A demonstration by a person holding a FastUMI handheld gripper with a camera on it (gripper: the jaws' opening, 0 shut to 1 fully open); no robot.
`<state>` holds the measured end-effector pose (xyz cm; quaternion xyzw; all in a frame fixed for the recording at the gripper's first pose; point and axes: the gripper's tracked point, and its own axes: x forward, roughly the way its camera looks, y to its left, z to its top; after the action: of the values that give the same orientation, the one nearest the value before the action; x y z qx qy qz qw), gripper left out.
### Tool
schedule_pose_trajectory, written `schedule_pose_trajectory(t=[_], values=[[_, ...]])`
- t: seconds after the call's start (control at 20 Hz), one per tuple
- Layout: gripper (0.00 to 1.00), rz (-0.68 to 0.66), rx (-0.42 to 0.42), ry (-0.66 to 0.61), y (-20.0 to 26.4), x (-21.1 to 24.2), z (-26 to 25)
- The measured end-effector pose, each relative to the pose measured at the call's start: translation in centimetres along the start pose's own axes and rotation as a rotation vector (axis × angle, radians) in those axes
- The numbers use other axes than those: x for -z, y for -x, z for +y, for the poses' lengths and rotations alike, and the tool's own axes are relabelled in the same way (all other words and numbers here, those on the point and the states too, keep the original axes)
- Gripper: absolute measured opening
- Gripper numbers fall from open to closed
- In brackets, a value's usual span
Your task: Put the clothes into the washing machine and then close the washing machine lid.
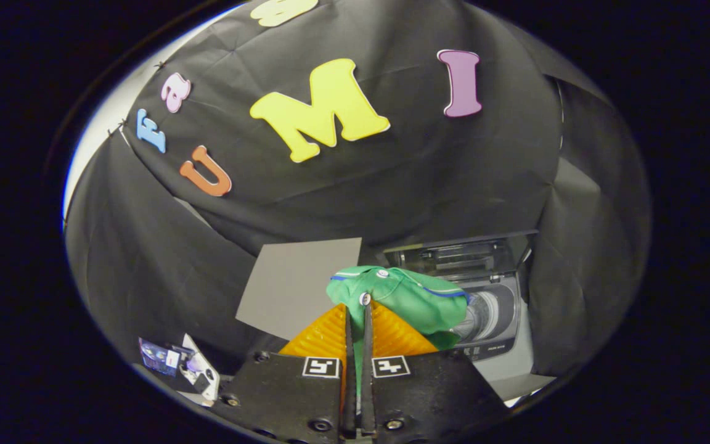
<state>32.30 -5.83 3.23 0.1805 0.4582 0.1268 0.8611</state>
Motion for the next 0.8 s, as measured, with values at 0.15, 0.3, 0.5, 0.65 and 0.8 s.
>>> schedule_pose_trajectory(t=[0.15, 0.3, 0.5, 0.65, 0.8], values=[[0.06, 0.04, 0.007, -0.005, -2.1, 0.9, -2.5], [0.06, 0.063, 0.016, -0.029, -4.0, 1.4, -5.2], [0.06, 0.082, 0.031, -0.053, -5.5, 2.5, -7.9], [0.06, 0.097, 0.032, -0.097, -7.0, 3.9, -10.0], [0.06, 0.111, 0.046, -0.123, -8.8, 5.1, -11.7]])
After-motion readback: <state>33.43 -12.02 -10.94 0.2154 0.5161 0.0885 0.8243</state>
